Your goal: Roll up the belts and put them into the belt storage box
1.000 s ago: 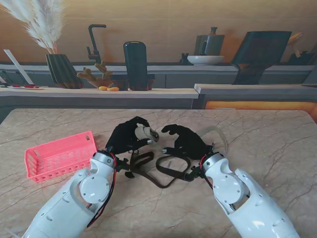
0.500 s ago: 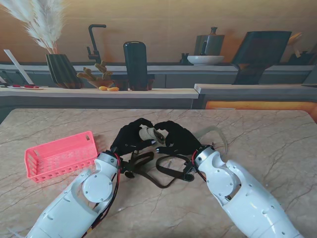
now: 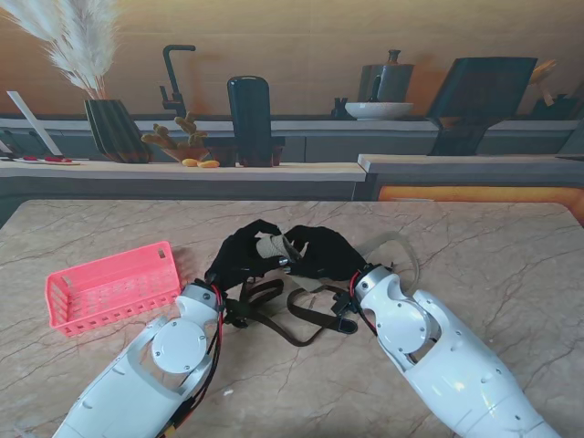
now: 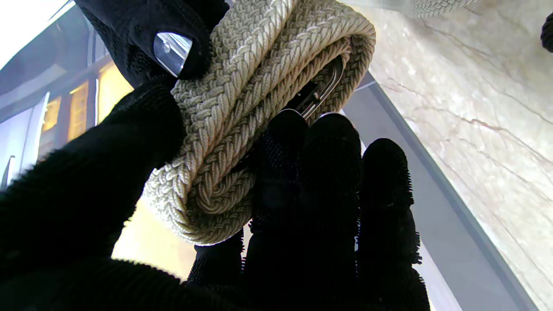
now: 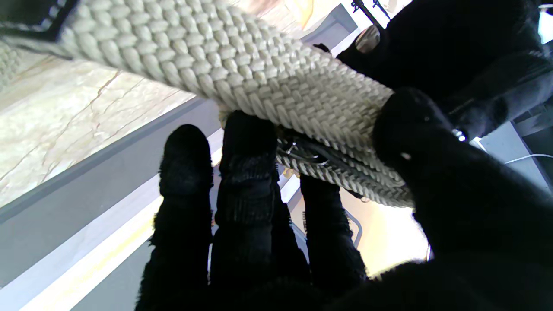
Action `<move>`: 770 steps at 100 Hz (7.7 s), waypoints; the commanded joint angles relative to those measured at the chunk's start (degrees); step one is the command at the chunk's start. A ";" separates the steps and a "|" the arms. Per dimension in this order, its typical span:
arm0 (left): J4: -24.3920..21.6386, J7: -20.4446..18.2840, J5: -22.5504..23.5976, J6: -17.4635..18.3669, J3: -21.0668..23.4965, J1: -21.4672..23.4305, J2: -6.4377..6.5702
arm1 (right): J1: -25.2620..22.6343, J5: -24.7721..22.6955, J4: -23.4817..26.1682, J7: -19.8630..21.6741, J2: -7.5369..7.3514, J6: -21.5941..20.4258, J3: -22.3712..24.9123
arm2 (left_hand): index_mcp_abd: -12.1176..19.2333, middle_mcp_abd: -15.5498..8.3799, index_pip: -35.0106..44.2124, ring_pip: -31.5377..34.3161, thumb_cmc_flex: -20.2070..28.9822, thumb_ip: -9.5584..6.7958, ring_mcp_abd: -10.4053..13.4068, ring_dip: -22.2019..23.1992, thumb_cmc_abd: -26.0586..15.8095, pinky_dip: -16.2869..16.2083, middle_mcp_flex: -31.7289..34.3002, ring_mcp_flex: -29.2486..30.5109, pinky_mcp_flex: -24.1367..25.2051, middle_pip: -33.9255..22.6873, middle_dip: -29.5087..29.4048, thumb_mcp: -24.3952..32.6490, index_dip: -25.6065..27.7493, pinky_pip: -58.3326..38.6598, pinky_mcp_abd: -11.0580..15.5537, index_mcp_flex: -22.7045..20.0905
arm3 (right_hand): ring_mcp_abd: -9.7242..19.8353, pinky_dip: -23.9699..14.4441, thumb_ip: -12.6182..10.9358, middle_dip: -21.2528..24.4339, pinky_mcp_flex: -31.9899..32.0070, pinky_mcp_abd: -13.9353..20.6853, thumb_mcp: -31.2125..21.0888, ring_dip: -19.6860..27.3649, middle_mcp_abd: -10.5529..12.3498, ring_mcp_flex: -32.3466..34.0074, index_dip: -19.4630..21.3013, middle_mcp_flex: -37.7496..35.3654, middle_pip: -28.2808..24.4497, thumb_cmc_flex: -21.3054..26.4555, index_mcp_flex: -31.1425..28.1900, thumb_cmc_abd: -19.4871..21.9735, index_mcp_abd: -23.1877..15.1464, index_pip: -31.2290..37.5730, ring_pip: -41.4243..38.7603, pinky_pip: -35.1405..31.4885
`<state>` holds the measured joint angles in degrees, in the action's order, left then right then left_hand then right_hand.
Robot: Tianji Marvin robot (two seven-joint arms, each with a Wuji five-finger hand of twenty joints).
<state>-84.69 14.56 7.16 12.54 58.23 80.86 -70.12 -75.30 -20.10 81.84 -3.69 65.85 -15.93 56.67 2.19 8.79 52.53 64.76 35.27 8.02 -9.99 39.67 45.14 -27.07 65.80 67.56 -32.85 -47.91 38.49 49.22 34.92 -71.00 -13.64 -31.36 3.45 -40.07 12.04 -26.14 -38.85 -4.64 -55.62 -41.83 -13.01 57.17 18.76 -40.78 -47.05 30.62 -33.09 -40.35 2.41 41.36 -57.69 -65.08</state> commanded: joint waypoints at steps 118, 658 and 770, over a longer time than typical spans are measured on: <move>0.42 5.22 2.16 1.07 -0.02 0.70 -1.94 | -2.93 5.20 4.49 -7.75 3.71 12.89 0.93 | -5.88 1.78 -31.34 -39.88 -4.53 -5.90 -1.93 -4.84 -23.77 -6.01 -45.26 -45.43 26.77 30.46 -13.87 -27.66 -7.89 19.59 -1.79 16.60 | -3.67 -2.71 2.02 1.00 0.66 -1.10 5.36 -2.95 6.51 4.63 -7.60 -17.76 3.19 7.22 -16.42 8.47 -21.50 18.53 -6.86 -10.58; 7.60 -12.90 54.41 -19.08 19.91 3.58 10.29 | -7.47 5.13 4.35 -2.66 1.83 12.01 4.19 | -4.09 1.88 4.38 15.52 17.20 -4.73 1.46 18.95 -20.57 -17.61 -4.07 2.71 -30.70 -0.51 13.01 -3.57 10.84 -48.98 10.58 -3.29 | -7.67 -4.35 -7.14 5.05 17.62 -3.72 17.38 3.19 0.94 -16.98 8.98 17.97 18.19 -10.89 7.92 9.85 -9.59 -9.50 14.50 8.06; 7.98 -17.29 48.78 -18.35 20.03 4.08 10.19 | -7.87 5.00 4.30 -3.91 2.12 12.89 4.38 | -10.31 8.22 -27.61 -20.89 4.44 -6.09 -15.25 7.92 -43.86 -18.95 -18.46 -29.21 12.42 23.21 -5.51 -50.47 -5.58 -7.98 -12.29 -11.95 | -7.48 -4.43 -7.39 4.88 17.28 -3.62 14.20 3.05 0.96 -16.52 9.17 17.64 17.52 -10.25 7.50 9.85 -9.55 -9.08 13.93 7.63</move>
<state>-76.71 -2.70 55.54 -6.08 78.16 84.54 -59.57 -82.85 -15.08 85.95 -7.47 67.63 -3.15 61.13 -9.47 15.42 27.36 45.29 40.76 4.14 -23.82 48.39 4.00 -44.72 49.96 40.45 -22.80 -26.20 34.07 -0.13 30.48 -80.32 -24.46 -41.88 -4.73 -42.93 6.58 -20.60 -21.14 -7.83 -39.95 -38.04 -12.32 39.31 27.24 -22.54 -29.32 22.81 -25.43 -31.44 -6.52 32.41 -42.47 -57.65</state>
